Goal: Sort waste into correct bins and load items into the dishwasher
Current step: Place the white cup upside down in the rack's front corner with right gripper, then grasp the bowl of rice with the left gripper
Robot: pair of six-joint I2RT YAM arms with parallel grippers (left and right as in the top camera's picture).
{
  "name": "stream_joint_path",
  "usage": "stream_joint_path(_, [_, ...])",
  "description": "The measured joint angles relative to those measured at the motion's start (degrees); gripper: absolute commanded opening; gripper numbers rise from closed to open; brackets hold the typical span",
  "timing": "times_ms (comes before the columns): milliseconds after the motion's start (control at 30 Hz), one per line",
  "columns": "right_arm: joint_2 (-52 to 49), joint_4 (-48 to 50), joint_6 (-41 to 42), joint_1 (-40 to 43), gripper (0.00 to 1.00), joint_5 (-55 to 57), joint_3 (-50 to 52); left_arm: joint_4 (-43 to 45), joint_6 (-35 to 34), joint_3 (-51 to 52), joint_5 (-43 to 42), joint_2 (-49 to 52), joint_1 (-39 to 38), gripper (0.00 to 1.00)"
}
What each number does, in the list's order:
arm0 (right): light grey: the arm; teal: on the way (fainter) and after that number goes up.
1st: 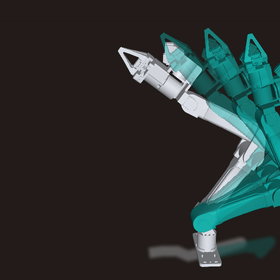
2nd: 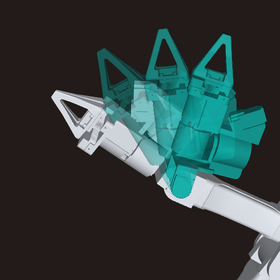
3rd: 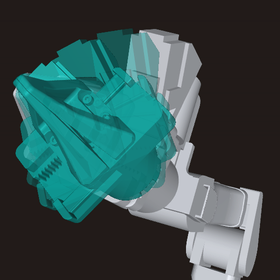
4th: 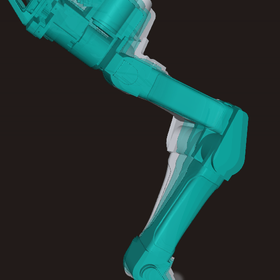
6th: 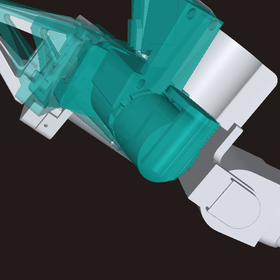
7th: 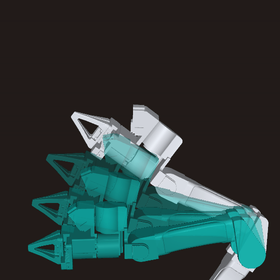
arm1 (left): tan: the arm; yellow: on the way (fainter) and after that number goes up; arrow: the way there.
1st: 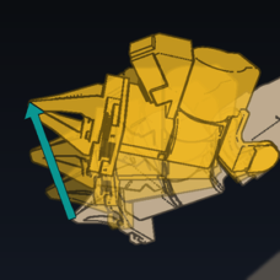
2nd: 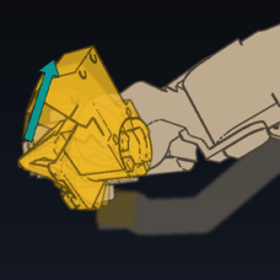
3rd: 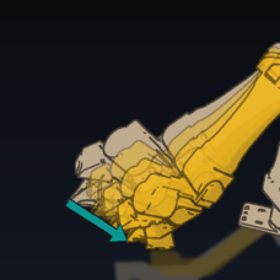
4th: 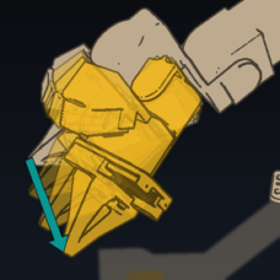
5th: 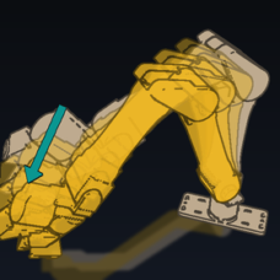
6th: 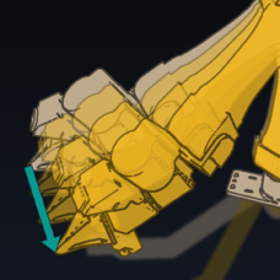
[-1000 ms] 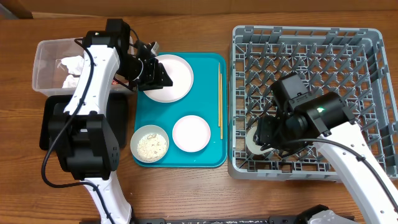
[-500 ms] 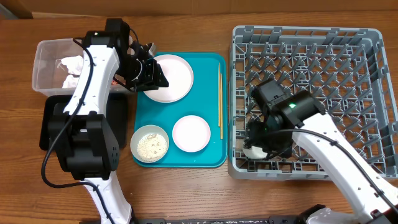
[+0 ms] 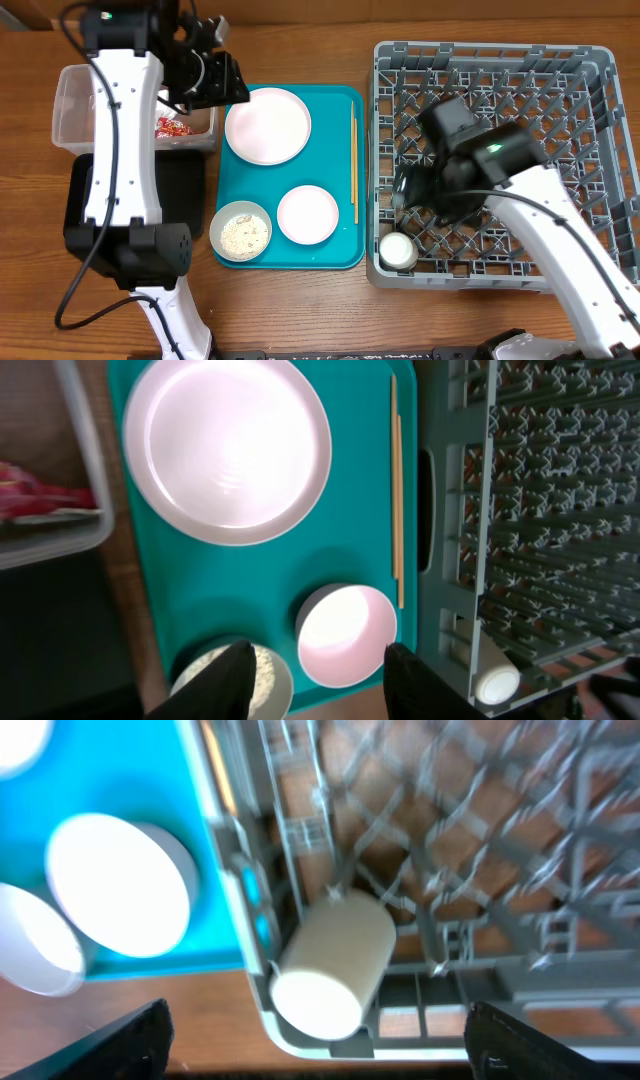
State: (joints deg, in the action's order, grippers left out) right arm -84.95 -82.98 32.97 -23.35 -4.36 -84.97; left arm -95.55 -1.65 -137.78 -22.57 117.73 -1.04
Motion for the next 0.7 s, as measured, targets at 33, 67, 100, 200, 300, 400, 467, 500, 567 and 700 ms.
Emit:
stream_joint_path(33, [0.0,-0.3,-0.2,0.3,0.97,0.3,-1.1,-0.6,-0.2,-1.6,1.0,-0.5,-0.2,0.43])
stream_joint_path(67, [0.0,-0.9,-0.7,1.0,0.99,0.9,-3.3,-0.7,-0.6,-2.6,2.0,-1.3,-0.5,0.43])
stream_joint_path(100, [0.0,-1.1,-1.3,1.6,1.0,1.6,-5.1,-0.8,-1.2,-3.1,3.1,-2.5,-1.0,0.42])
stream_joint_path(200, [0.0,-1.4,-2.2,3.6,1.0,3.2,-8.6,-1.0,-3.4,-3.1,6.6,-6.4,-3.4,0.43])
stream_joint_path(300, [0.0,-1.8,-3.0,5.5,1.0,4.4,-9.2,-1.1,-6.9,1.6,11.6,-13.8,-8.6,0.44])
stream_joint_path(400, [0.0,-1.8,-3.7,6.3,1.0,4.8,-9.2,-0.8,-11.7,11.7,17.0,-21.4,-14.2,0.43])
stream_joint_path(467, [0.0,-1.6,-4.5,6.4,1.0,4.9,-9.2,-1.0,-15.1,19.7,20.0,-25.6,-17.6,0.43])
stream_joint_path(500, [0.0,-1.4,-4.7,6.4,1.0,4.9,-9.2,-0.6,-16.5,24.1,21.3,-27.3,-19.1,0.43])
stream_joint_path(567, [0.0,-0.9,-5.2,6.4,1.0,4.9,-9.2,1.5,-18.5,32.4,22.6,-29.4,-21.1,0.43])
stream_joint_path(700, [0.0,-0.3,-5.8,6.4,1.0,5.0,-9.2,10.0,-19.2,46.9,22.8,-30.0,-23.6,0.43])
